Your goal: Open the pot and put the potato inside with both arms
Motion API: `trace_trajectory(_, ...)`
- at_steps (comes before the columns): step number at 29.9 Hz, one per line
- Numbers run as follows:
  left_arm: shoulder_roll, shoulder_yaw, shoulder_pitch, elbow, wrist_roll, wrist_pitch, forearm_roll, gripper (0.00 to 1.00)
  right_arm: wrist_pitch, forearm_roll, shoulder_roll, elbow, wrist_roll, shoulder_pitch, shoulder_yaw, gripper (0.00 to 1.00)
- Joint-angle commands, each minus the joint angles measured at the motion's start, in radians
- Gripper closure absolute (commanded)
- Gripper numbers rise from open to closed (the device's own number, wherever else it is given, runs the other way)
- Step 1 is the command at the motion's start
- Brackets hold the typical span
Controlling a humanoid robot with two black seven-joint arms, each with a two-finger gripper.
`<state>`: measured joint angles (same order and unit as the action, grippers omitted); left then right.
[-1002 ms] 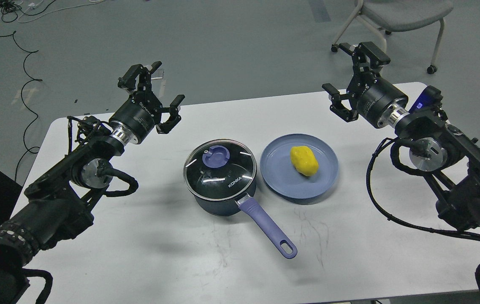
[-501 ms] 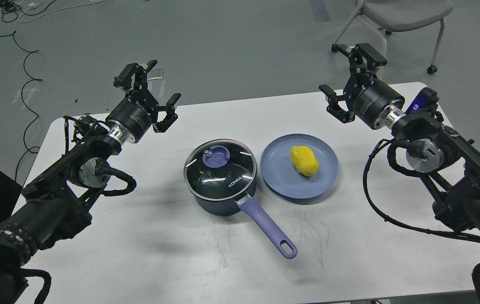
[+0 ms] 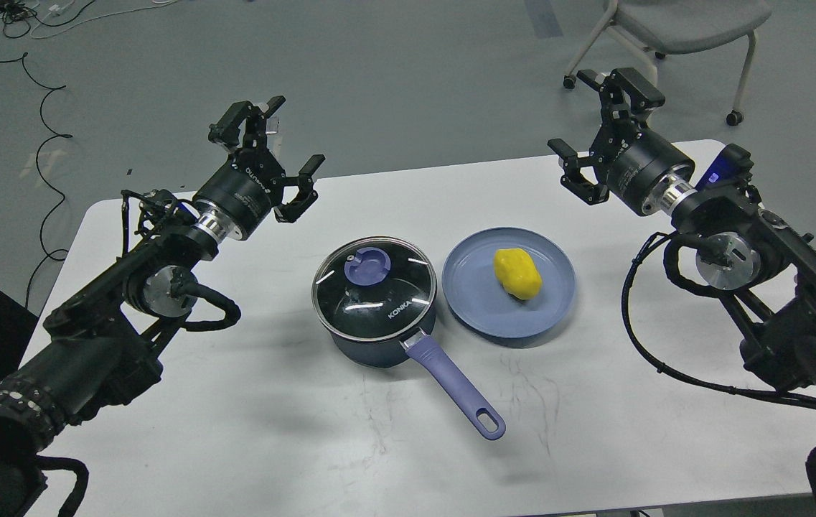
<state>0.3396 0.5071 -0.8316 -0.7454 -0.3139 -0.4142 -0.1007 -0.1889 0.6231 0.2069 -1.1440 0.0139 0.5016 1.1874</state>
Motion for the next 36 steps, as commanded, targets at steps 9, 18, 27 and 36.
trace_trajectory(9, 0.002, -0.002, 0.000, 0.000, -0.002, 0.011, -0.004, 0.02, 0.000, 0.001, -0.001, 0.001, 0.000, 0.000, -0.002, 0.00)
trace_trajectory(18, 0.002, -0.002, -0.004, 0.000, -0.005, 0.011, -0.007, 0.02, 0.000, 0.000, 0.000, 0.000, 0.000, 0.008, -0.002, 0.00)
trace_trajectory(27, 0.002, -0.002, -0.008, 0.000, -0.007, 0.011, -0.007, 0.02, 0.000, 0.000, 0.000, 0.000, 0.000, 0.008, 0.000, 0.00)
trace_trajectory(36, 0.006, -0.005, -0.008, 0.000, -0.008, 0.022, -0.007, 0.02, 0.000, 0.000, 0.002, 0.000, 0.000, 0.008, -0.002, 0.00)
